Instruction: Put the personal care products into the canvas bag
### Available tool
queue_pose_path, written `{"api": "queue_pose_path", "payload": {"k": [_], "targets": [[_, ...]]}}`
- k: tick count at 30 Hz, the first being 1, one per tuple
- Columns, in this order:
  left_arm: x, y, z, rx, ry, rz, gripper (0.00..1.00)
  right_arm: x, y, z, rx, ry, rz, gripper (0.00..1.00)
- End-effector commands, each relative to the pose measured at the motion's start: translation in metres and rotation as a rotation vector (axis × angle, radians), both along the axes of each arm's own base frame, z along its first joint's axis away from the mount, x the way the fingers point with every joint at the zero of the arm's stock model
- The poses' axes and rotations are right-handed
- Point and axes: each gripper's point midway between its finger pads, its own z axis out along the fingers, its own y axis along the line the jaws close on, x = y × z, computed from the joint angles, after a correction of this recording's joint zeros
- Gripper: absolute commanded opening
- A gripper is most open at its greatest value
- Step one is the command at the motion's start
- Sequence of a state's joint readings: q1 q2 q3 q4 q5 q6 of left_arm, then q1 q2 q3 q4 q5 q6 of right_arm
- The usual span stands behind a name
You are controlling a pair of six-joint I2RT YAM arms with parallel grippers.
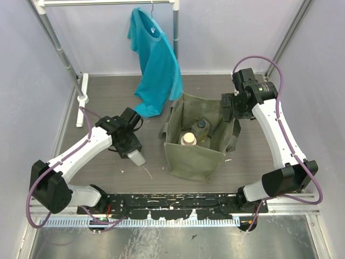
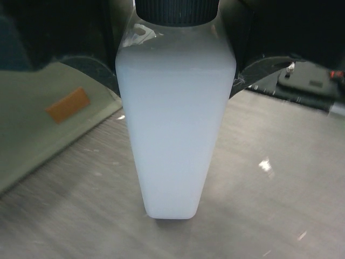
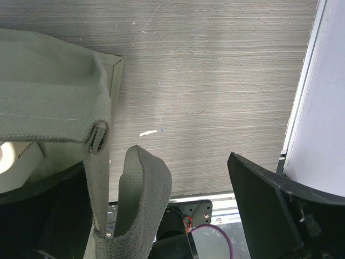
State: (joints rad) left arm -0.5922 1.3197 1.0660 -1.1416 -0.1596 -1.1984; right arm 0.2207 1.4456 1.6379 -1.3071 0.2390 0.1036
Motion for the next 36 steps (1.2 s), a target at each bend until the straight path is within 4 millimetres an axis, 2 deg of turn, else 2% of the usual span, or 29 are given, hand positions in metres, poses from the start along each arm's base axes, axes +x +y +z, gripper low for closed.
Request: {"api": "queue_pose_path", "payload": {"k": [1,3,6,9,10,11,17,21,24,26,30,31,32,36], "targets": [[0.071,-0.051,0.059,-0.153,-0.357,-0.324,0.00,-0.001,-0.004,0.011,-0.009,-0.047,-0.002,1.00],[0.089,-0.064,0.081,-0.157,-0.449,-0.441,0.00,-0.001,-0.004,0.011,-0.010,-0.047,-0.003,1.00],[0.108,-0.072,0.112,-0.108,-0.530,-0.611,0.00,0.000,-0.004,0.010,-0.010,-0.045,-0.004,1.00],[0.122,-0.074,0.149,-0.023,-0.597,-0.779,0.00,0.001,-0.004,0.011,-0.010,-0.048,-0.005,1.00],[0.126,-0.074,0.155,-0.007,-0.604,-0.808,0.00,0.002,-0.004,0.011,-0.010,-0.049,-0.007,1.00],[0.131,-0.075,0.174,0.015,-0.650,-0.850,0.00,0.002,-0.004,0.011,-0.010,-0.051,-0.007,1.00],[0.146,-0.073,0.258,0.138,-0.795,-1.028,0.00,0.002,-0.005,0.010,-0.017,-0.047,-0.010,1.00],[0.144,-0.065,0.301,0.196,-0.879,-1.061,0.00,0.003,-0.005,0.011,-0.018,-0.044,-0.014,1.00],[0.131,-0.067,0.327,0.172,-0.965,-1.111,0.00,0.003,-0.005,0.011,-0.019,-0.043,-0.017,1.00],[0.114,-0.077,0.340,0.093,-1.022,-1.171,0.00,0.003,-0.006,0.010,-0.022,-0.039,-0.021,1.00],[0.078,-0.104,0.357,-0.111,-1.127,-1.275,0.00,0.005,-0.006,0.009,-0.025,-0.033,-0.025,1.00],[0.071,-0.111,0.354,-0.147,-1.136,-1.296,0.00,0.005,-0.006,0.009,-0.027,-0.031,-0.025,1.00],[0.062,-0.114,0.362,-0.178,-1.174,-1.313,0.00,0.006,-0.006,0.009,-0.029,-0.030,-0.026,1.00],[0.033,-0.130,0.369,-0.341,-1.227,-1.389,0.00,0.009,-0.007,0.010,-0.032,-0.037,-0.030,1.00]]}}
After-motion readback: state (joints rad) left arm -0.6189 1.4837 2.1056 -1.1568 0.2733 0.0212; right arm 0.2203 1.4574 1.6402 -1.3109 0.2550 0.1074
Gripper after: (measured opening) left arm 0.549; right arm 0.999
